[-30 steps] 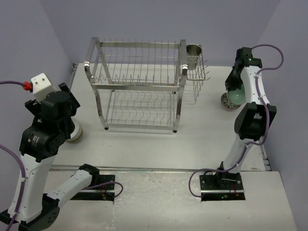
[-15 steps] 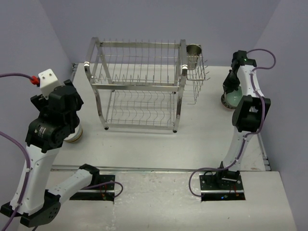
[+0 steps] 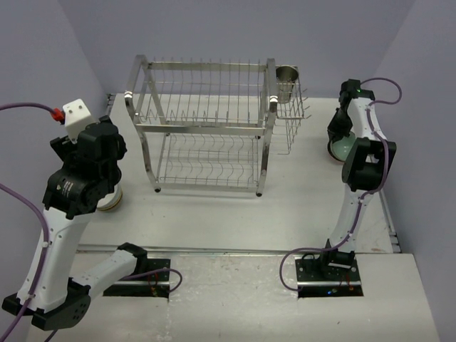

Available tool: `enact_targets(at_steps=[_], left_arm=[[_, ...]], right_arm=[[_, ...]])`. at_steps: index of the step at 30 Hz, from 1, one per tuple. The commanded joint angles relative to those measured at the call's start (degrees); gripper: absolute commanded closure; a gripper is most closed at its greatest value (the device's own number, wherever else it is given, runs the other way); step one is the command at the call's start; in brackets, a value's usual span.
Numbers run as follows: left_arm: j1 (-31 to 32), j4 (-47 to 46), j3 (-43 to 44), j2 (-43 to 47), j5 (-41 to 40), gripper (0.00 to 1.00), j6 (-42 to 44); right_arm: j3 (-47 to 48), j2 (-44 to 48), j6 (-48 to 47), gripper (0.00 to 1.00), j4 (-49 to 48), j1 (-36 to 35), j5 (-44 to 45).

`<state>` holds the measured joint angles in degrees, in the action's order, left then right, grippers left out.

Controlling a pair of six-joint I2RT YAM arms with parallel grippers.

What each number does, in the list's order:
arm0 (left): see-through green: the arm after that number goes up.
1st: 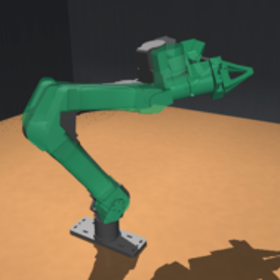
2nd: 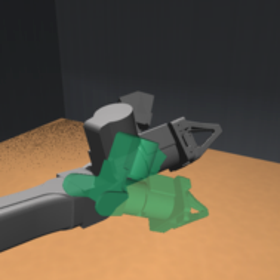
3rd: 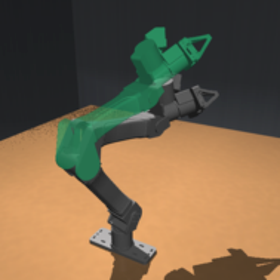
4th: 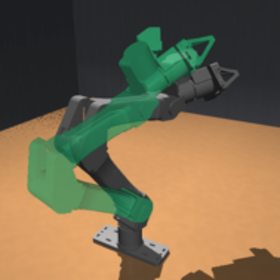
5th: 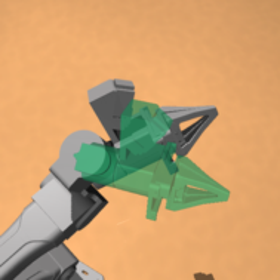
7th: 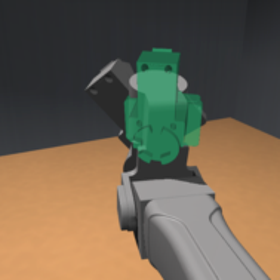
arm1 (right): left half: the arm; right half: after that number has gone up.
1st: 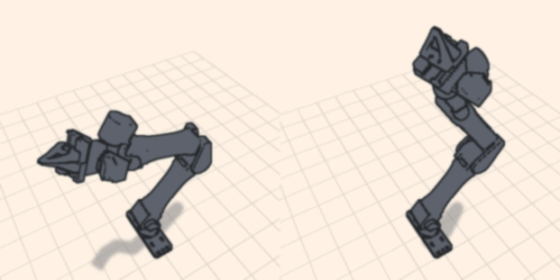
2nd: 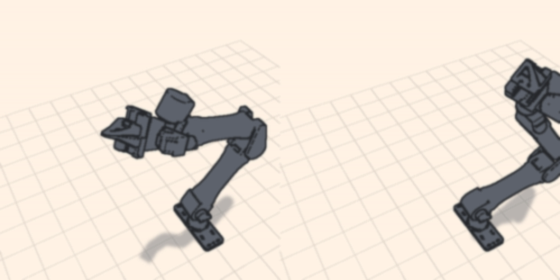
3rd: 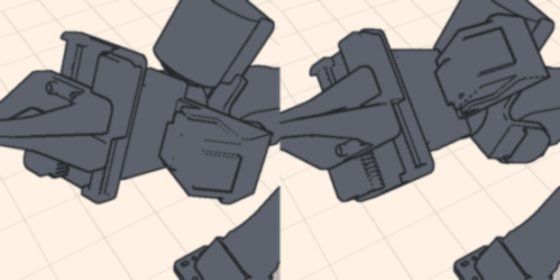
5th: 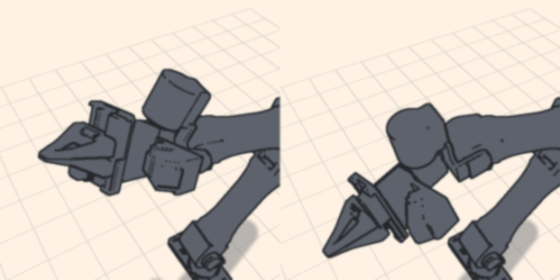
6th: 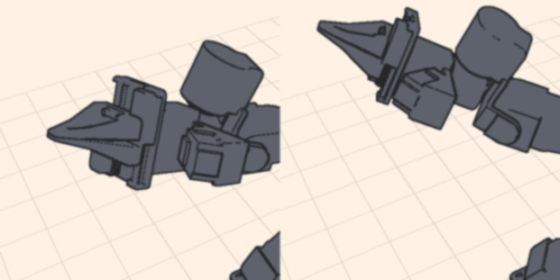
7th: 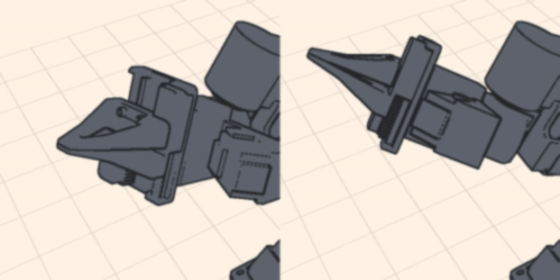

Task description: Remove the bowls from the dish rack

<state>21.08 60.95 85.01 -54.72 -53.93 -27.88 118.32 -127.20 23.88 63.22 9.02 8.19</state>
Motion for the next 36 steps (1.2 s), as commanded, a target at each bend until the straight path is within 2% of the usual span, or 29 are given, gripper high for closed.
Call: enact_targets(at_steps=[1,8,9,10,14,17,26,29,30,31,36], left_arm=[[0.28,-1.45,0.50,-0.12,-0.21,0.14,0.19],[0.19,-1.18,1.21,-1.09,0.14,0.14,0.46],[0.19,-1.18,1.12,-1.18,0.32,0.14,0.46],[0.28,-1.27,1.03,-1.27,0.49,0.14,0.46],[0.19,-1.53,0.59,-1.97,1.11,0.14,0.37],[0.19,-1.71,0.07,-2.06,1.46,0.14,0.28],[0.19,-2.15,-0.20,-1.88,1.64,0.14,0.28],[0.19,-2.15,-0.37,-1.88,2.25,0.14,0.19],[0.19,-2.24,-0.46,-1.88,2.17,0.14,0.19],[0.19,-2.41,-0.55,-1.71,2.34,0.14,0.28],[0.19,-3.72,-2.65,-0.13,2.60,0.12,1.07]], right_arm=[[3.75,-0.68,-1.38,1.00,0.58,0.21,2.19],[4.28,-2.09,-1.64,1.00,0.32,0.21,0.52],[4.28,-2.18,-1.56,0.97,0.24,0.13,0.60],[4.46,-2.44,-1.64,0.88,0.15,0.12,0.43],[5.78,-2.97,-1.47,0.76,0.50,-0.05,-0.19],[7.01,-2.88,-1.55,0.43,0.68,-0.40,-0.36],[9.37,0.28,-1.03,0.39,1.46,-1.63,-0.45],[10.88,4.05,-0.15,0.17,2.35,-2.07,-1.58],[9.75,6.93,-0.15,0.04,1.74,-2.16,-2.38],[8.78,8.53,-0.15,0.01,1.38,-2.68,-2.82],[-1.57,19.50,-0.06,0.01,-1.95,-4.27,-6.95]])
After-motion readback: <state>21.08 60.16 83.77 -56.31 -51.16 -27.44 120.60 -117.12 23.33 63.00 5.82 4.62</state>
